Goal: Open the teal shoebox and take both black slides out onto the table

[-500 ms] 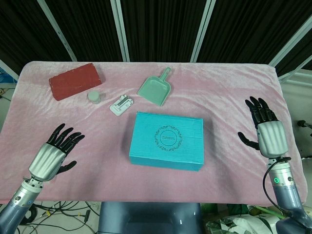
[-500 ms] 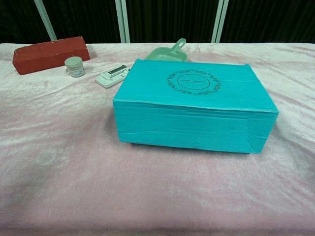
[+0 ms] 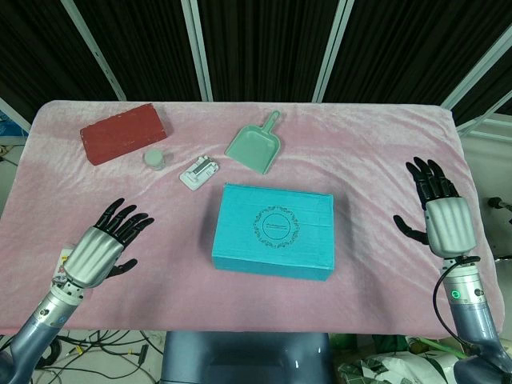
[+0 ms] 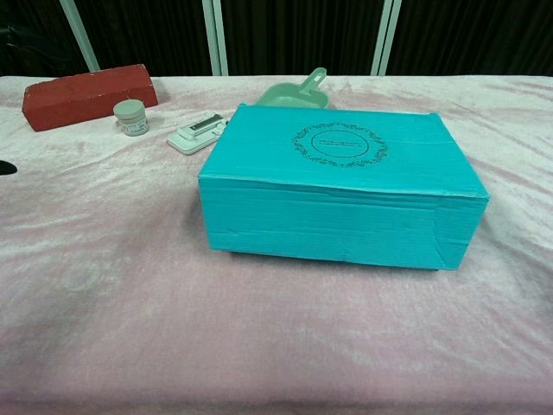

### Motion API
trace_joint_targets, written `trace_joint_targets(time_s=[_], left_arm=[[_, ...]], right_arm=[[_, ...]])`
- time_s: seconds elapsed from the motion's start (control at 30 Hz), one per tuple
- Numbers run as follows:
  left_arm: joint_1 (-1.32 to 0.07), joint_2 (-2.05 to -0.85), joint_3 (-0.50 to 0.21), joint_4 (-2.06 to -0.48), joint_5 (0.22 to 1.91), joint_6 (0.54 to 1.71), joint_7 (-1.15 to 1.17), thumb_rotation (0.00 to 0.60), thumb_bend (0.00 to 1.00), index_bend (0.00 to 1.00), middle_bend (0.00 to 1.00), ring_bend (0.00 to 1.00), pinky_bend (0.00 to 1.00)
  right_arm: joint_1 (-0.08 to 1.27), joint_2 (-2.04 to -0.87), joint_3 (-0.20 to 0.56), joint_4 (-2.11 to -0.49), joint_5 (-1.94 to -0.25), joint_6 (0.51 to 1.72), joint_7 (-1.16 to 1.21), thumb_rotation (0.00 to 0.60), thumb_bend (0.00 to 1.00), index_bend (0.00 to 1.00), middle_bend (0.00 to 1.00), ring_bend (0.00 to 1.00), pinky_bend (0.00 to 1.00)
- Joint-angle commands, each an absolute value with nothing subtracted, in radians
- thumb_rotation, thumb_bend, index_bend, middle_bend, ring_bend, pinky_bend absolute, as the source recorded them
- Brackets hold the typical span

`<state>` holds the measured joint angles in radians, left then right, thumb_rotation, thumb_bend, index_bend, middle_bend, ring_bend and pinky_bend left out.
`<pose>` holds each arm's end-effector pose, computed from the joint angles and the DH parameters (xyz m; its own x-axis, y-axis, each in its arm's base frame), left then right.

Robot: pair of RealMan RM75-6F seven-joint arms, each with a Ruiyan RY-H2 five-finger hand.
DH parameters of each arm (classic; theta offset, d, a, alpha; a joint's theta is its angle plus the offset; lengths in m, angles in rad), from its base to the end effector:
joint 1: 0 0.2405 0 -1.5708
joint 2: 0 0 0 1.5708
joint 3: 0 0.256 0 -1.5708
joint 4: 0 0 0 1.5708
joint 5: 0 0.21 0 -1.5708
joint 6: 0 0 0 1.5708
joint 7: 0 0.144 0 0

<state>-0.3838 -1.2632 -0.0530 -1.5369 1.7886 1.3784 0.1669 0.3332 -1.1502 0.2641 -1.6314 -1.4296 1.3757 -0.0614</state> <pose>-0.2148 0.2490 0.0912 0.5161 -0.1037 0.8503 0.6936 -0.5318 -0.4858 -0.2358 -0.2904 0.1702 0.3423 0.1845 0.9213 -0.9090 -0.1831 0.3744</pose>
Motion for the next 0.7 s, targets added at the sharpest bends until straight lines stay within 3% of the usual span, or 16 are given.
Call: trace_joint_targets(time_s=[0.03, 0.3, 0.7], left_arm=[[-0.421, -1.288, -0.073, -1.505, 1.752, 1.324, 0.16, 0.6, 0.0, 0.11, 0.18, 0.11, 0.07], [-0.562, -1.429, -0.139, -1.38, 1.698, 1.186, 0.17, 0.6, 0.0, 0.09, 0.15, 0.08, 0.06], [-0.732, -1.636, -0.194, -1.23, 1.686, 1.126, 0.217, 0.6, 0.0, 0.1, 0.14, 0.08, 0.07]], right_arm=[[0.316, -1.15, 0.254, -1.631, -1.43, 1.397, -0.041, 0.6, 0.15, 0.02, 0.05, 0.02, 0.23], [0.277, -1.151, 0.22, -1.636, -1.448, 1.443, -0.013, 0.6, 0.15, 0.02, 0.05, 0.02, 0.23], [0.235, -1.142, 0.187, -1.657, -1.488, 1.501, -0.004, 0.6, 0.15, 0.02, 0.05, 0.02, 0.23]])
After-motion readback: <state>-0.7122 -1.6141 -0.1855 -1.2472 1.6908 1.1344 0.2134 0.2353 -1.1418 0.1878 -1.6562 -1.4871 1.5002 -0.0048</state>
